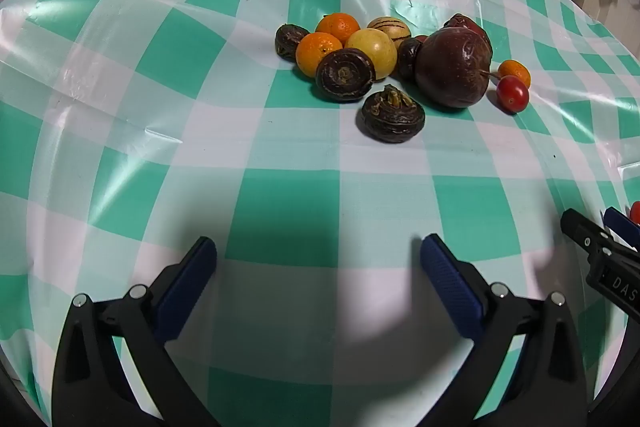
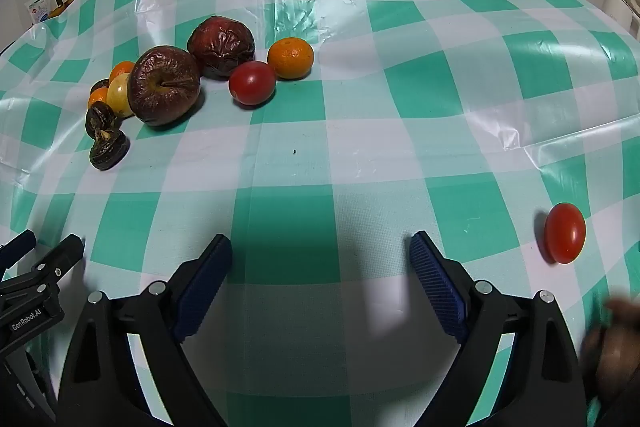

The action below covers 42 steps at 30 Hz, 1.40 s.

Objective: Organize fruits

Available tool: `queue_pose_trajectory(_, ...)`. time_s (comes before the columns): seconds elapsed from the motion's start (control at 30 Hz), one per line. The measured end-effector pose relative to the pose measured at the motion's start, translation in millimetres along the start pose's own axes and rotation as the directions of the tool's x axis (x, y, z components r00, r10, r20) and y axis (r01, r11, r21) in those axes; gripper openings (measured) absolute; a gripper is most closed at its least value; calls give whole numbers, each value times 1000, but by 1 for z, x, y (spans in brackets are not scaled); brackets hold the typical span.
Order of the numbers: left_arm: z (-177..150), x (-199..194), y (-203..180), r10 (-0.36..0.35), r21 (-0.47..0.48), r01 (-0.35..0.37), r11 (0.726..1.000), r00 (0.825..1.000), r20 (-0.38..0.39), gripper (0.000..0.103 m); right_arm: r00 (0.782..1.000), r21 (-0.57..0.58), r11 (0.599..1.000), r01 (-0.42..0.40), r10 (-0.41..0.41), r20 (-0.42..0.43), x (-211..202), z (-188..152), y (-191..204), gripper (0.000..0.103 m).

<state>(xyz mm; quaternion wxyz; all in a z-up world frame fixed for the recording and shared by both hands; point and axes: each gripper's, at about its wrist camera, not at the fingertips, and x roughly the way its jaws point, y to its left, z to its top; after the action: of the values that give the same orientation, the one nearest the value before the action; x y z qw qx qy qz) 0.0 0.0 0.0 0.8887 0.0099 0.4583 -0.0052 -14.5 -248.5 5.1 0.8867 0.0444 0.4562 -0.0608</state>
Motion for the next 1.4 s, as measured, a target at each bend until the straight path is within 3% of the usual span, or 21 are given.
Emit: queue_pose_trajectory(1.4,1,2,1,0,0,0,1000,1000,0,102,1000,-1,1000,2,-2,1,-1,0,1,88)
